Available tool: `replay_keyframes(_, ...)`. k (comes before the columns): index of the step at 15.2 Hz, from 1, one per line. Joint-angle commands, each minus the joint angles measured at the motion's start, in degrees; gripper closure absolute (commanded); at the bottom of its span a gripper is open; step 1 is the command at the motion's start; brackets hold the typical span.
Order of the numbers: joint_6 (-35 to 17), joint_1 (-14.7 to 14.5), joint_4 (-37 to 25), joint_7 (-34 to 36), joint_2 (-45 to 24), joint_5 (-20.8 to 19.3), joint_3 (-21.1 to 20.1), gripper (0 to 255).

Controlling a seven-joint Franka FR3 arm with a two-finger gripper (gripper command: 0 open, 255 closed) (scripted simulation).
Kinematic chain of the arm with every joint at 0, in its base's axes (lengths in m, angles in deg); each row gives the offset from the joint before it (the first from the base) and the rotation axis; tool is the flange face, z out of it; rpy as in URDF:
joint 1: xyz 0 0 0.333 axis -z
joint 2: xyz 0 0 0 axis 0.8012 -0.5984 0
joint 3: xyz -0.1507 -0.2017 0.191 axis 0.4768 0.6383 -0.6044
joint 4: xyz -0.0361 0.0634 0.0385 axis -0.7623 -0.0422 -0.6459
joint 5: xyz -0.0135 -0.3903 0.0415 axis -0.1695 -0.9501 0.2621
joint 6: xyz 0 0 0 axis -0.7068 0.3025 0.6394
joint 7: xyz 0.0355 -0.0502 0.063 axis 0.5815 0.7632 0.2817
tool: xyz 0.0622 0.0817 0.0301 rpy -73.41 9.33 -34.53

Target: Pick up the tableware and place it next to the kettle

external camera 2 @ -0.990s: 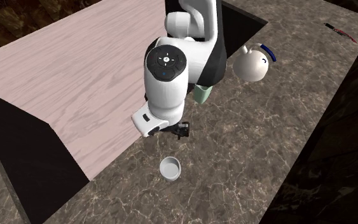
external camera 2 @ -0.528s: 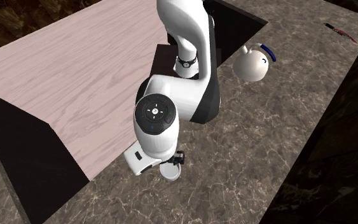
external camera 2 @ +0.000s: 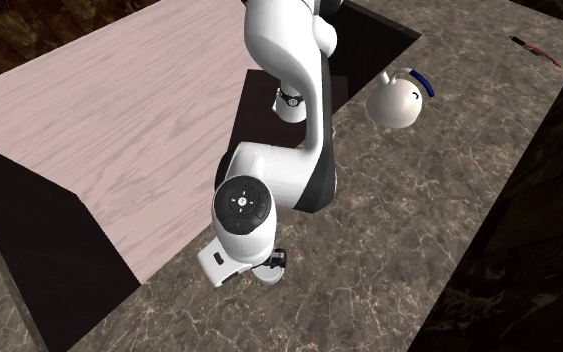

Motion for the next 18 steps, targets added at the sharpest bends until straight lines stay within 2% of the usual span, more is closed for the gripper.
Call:
replay_keyframes(1,-0.5,0.0,0.2,0.0,-0.2,0.0,0.0,0)
replay_keyframes(8,-0.4,0.0,0.2,0.0,-0.2,0.0,0.0,0)
replay_keyframes(9,-0.4,0.0,0.2,0.0,-0.2,0.0,0.0,255)
replay_keyframes(18,-0.4,0.0,0.2,0.0,-0.2,0.0,0.0,255)
